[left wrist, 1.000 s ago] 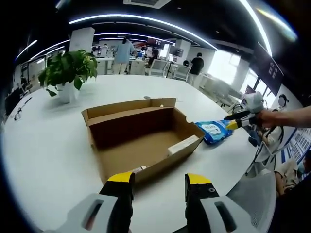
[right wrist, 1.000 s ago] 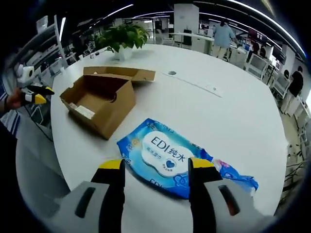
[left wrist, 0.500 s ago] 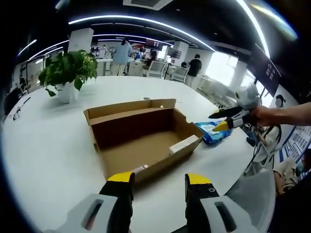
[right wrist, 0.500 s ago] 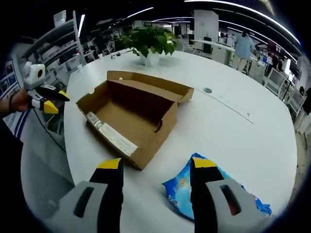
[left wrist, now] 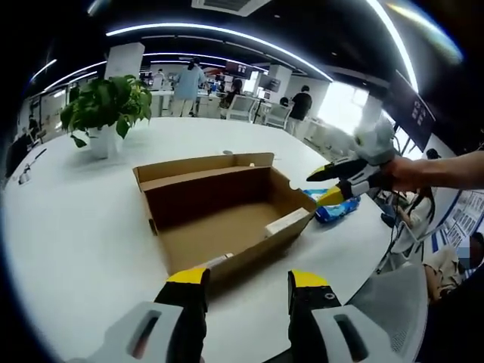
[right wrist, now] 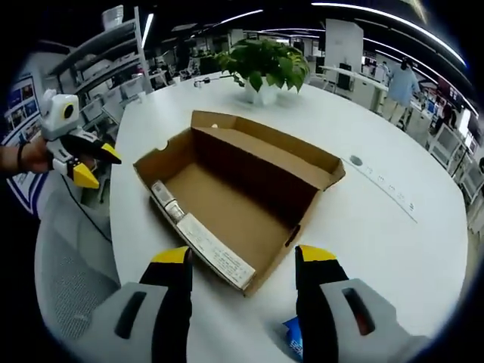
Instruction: Operate the shoe box by opening the lid, removing the specified soft item, and placing it in the target area until the item is outside and the box remains undamaged.
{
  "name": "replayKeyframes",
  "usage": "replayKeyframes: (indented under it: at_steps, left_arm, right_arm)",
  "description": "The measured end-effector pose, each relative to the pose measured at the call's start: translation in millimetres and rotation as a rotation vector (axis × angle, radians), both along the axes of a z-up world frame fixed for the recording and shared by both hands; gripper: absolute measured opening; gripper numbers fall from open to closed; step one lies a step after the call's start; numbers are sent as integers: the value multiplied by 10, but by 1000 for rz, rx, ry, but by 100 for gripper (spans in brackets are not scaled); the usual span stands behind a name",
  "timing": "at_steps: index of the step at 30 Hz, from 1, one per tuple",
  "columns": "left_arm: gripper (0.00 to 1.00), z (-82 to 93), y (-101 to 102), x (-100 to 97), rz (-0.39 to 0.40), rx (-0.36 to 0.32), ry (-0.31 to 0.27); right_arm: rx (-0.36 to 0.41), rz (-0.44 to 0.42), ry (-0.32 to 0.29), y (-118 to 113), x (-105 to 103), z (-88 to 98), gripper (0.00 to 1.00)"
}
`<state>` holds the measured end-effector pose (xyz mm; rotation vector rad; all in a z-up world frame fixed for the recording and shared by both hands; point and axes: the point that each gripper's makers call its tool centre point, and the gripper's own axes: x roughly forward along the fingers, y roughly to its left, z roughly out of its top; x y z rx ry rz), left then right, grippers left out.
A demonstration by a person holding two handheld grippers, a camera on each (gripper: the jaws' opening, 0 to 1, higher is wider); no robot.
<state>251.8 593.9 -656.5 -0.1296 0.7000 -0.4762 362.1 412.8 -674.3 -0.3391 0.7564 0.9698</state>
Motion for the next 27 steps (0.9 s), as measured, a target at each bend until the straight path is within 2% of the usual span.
replayKeyframes:
  at_steps: [9, 20, 27]
  left_arm:
    - [42, -33, 68, 46, 16, -7, 2]
    - [43, -53, 117, 63, 31, -22, 7]
    - [43, -96, 181, 71, 53, -35, 13]
  right_arm:
    - [-9, 26, 9, 142, 96, -58, 51]
    - [-63, 105, 76, 250, 115, -246, 52]
    - [-163, 225, 108, 287, 107, -380, 55]
